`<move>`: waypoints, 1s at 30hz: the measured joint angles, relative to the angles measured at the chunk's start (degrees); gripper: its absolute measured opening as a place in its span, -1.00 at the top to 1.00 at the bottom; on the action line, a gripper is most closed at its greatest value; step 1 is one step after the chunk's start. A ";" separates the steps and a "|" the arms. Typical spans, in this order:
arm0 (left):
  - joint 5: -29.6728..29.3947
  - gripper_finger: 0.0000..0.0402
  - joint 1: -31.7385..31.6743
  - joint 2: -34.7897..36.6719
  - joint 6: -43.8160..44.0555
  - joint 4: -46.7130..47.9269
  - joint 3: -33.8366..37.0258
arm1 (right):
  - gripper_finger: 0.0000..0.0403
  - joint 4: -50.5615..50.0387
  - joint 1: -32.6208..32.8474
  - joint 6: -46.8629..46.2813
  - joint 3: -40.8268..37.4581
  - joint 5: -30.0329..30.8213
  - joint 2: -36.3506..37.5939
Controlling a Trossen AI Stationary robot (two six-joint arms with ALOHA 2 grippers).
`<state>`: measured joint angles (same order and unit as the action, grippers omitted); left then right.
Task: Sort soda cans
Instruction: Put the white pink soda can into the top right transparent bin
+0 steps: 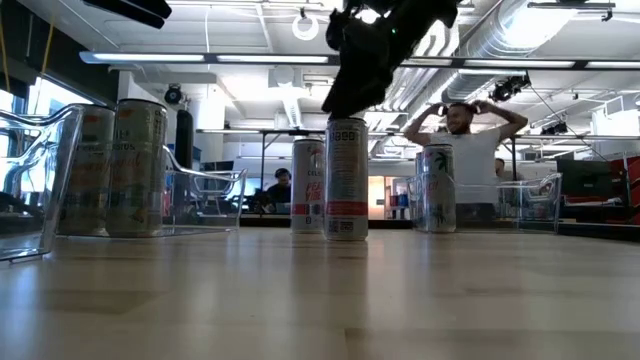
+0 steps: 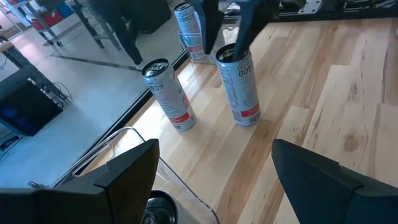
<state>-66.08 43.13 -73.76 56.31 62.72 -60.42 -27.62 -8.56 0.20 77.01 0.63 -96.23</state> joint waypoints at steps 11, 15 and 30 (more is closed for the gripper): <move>0.00 -0.51 0.01 0.04 0.07 0.14 0.00 | -0.29 -4.27 0.00 -1.55 0.23 -0.51 -1.81; 0.00 -0.51 0.02 0.04 0.07 0.18 0.00 | -0.29 -4.25 -0.02 -1.42 0.21 -0.55 -2.46; 1.07 -0.51 0.00 0.04 0.05 0.44 0.00 | -0.29 -8.78 -0.02 -2.81 5.51 -0.67 -2.85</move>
<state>-65.01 43.13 -73.71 56.36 63.16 -60.42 -36.39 -8.58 -2.61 82.52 -0.03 -99.09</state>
